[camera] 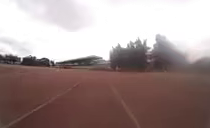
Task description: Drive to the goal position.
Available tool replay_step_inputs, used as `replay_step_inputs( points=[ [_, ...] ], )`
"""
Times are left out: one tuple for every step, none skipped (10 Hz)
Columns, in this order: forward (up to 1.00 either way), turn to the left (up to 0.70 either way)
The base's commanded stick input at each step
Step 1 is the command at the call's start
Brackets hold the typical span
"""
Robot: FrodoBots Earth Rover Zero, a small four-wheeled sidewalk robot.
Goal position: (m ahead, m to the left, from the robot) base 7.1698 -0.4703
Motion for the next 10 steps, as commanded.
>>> replay_step_inputs(
  points=[
    [1.00, 0.00],
    [1.00, 0.00],
    [1.00, -0.01],
    [1.00, -0.24],
    [1.00, -0.40],
    [1.00, -0.40],
    [1.00, -0.31],
    [1.00, -0.10],
    [1.00, 0.00],
    [1.00, 0.00]
  ],
)
